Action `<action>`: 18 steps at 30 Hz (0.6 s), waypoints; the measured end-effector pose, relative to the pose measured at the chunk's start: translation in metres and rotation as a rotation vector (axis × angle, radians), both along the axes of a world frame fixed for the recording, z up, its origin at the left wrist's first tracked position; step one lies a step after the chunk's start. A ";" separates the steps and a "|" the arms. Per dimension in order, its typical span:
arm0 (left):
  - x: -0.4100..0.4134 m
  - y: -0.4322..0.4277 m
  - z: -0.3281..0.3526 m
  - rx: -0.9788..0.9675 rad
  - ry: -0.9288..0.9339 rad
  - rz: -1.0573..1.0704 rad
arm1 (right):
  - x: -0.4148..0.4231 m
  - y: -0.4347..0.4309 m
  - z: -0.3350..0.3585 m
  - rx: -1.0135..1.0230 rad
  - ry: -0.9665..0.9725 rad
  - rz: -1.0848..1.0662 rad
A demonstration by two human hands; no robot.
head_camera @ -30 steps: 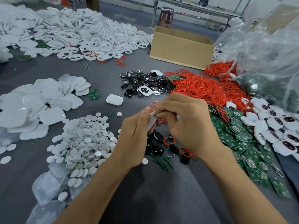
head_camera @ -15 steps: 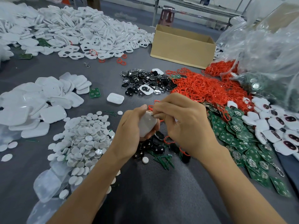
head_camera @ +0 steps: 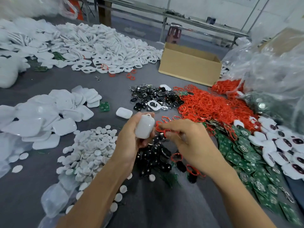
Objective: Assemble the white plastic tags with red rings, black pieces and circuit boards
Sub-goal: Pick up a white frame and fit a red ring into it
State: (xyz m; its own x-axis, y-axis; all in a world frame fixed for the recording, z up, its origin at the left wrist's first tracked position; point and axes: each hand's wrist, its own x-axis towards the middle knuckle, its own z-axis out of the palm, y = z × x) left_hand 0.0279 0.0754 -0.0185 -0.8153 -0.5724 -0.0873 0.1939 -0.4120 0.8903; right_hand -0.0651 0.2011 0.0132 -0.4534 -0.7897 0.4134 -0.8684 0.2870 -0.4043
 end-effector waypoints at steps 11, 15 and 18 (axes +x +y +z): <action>-0.002 0.000 -0.004 -0.153 -0.052 0.175 | -0.014 -0.025 0.013 -0.072 -0.412 0.031; -0.001 0.000 -0.007 -0.137 -0.050 0.234 | -0.070 -0.047 0.011 -0.091 -0.712 -0.126; -0.001 0.001 -0.008 -0.136 -0.053 0.242 | -0.135 -0.079 0.025 -0.210 -0.861 -0.214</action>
State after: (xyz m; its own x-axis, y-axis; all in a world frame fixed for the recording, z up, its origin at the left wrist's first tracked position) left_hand 0.0266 0.0769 -0.0261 -0.6499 -0.7592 -0.0355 0.2239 -0.2358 0.9457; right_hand -0.1999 0.1222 0.0380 -0.7998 -0.6002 -0.0098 -0.1794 0.2546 -0.9503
